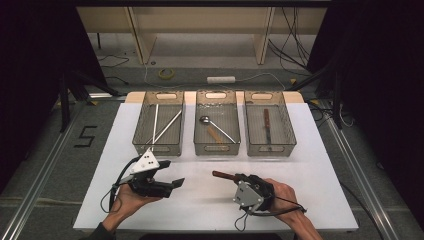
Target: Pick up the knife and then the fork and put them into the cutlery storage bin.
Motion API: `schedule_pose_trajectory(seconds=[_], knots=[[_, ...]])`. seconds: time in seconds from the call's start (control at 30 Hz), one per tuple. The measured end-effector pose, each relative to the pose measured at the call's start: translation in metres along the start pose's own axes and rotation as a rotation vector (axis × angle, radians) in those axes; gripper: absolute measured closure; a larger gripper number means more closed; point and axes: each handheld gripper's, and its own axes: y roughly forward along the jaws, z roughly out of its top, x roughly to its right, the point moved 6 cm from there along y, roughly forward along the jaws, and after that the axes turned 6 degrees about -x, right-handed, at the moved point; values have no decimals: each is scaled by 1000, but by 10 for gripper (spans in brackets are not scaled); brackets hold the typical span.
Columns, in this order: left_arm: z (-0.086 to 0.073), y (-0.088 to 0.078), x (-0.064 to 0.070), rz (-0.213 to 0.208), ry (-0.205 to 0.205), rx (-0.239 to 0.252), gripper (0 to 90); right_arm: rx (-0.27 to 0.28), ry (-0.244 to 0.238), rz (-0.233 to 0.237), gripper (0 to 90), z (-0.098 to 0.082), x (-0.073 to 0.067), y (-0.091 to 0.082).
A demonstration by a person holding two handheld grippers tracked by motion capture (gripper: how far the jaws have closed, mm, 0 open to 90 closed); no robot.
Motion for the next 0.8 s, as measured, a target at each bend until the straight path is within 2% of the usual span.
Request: schedule_pose_trajectory(seconds=[0.2, 0.53, 0.8], knots=[[-5, -8, -8, 42, -39, 36, 214, -7, 108, 16, 796, -7, 13, 0], [-8, -11, -9, 51, -52, 48, 213, 19, 322, 64, 796, -13, 39, 2], [-8, -16, -10, 60, -75, 70, 212, 49, 467, 108, 797, -16, 59, 3]])
